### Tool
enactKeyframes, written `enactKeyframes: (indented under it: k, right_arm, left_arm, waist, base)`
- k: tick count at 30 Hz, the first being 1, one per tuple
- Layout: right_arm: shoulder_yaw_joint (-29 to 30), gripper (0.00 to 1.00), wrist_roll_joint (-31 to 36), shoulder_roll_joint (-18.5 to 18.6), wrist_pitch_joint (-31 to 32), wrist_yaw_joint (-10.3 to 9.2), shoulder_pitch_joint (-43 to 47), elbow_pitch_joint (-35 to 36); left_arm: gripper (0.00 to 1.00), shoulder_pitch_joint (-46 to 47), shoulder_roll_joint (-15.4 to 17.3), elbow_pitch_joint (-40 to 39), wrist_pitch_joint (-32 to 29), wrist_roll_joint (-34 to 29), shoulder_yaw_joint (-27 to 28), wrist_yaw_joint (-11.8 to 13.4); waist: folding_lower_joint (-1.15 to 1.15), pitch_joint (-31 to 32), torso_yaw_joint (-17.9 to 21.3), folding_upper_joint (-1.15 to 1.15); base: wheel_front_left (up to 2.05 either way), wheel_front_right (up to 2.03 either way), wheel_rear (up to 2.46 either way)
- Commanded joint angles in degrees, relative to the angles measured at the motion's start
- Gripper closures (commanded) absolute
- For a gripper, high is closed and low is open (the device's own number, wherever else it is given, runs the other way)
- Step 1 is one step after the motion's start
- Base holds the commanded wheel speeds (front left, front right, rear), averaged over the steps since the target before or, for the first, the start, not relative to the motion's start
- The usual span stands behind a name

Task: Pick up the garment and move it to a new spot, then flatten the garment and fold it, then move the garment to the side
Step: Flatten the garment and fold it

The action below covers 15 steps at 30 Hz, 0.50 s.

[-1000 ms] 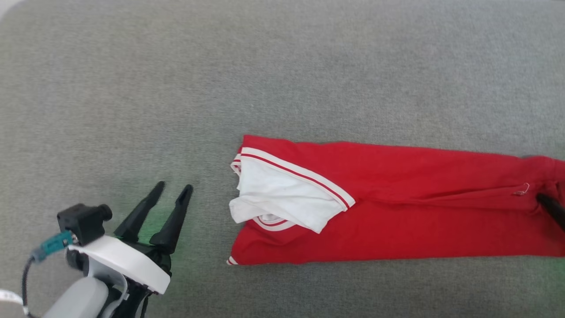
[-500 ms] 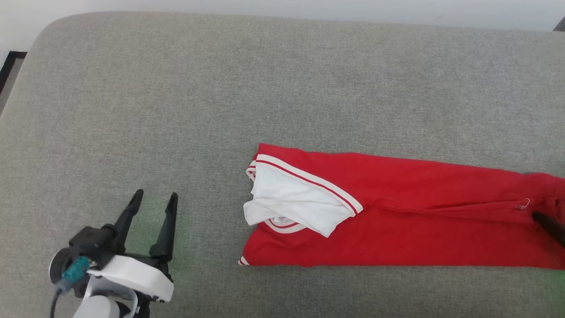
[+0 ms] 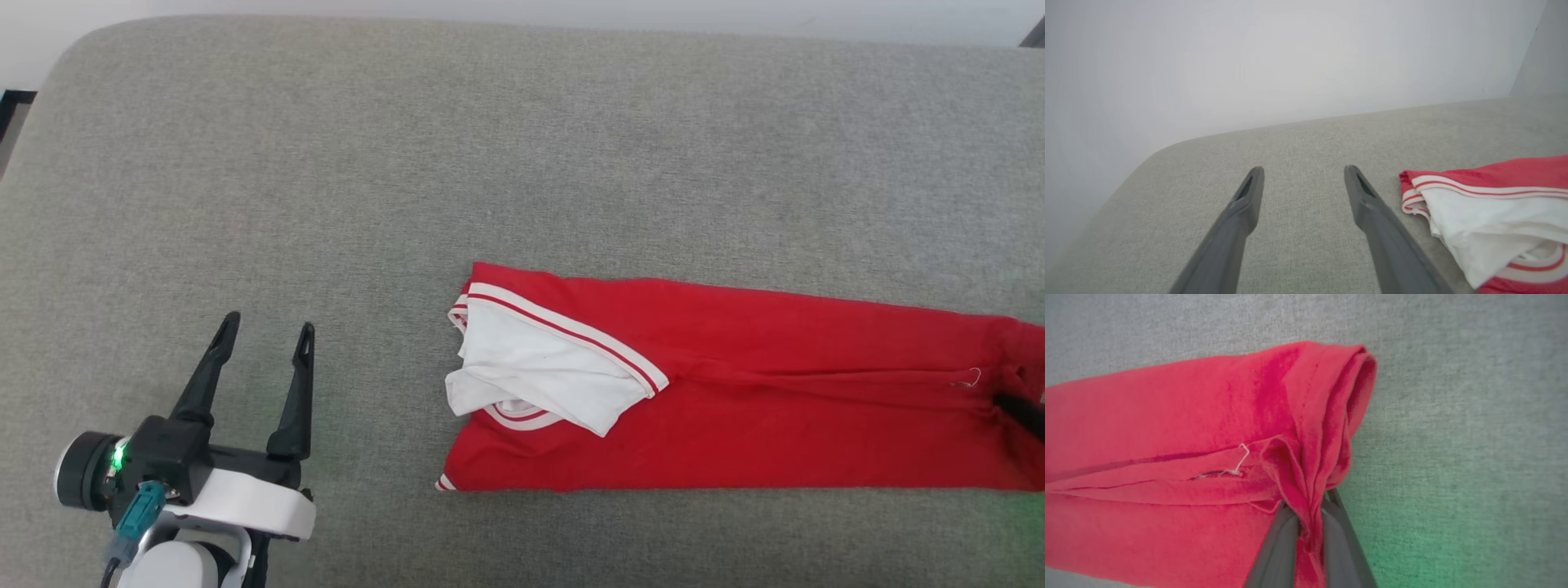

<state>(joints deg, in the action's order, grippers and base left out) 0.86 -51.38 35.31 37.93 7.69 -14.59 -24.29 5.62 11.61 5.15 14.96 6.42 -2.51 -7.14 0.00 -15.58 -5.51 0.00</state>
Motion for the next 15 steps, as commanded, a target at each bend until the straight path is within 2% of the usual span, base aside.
enactKeyframes:
  k: [1,7,15]
  right_arm:
    - [0.26,1.0,0.11,0.3,0.39,-0.36,0.32,-0.57]
    - [2.97,1.0,0.06,2.26,-0.03,-0.34,-0.39,0.3]
    - [9.73,1.0,-0.19,6.62,0.63,-0.33,-0.56,1.12]
  left_arm:
    - [0.0,-0.26,-0.18,-1.05,0.3,0.0,0.05,-0.32]
    - [0.0,-0.57,0.72,-2.75,0.3,0.52,-1.8,-0.34]
    - [0.0,0.99,0.52,-1.64,0.3,1.39,-2.75,-0.33]
  waist:
    - [0.0,-0.06,0.31,0.0]
    - [0.0,-0.24,1.63,0.0]
    - [0.0,-1.35,3.85,0.0]
  base:
    - [0.0,0.0,0.0]
    - [0.0,0.0,0.0]
    - [0.0,0.0,0.0]
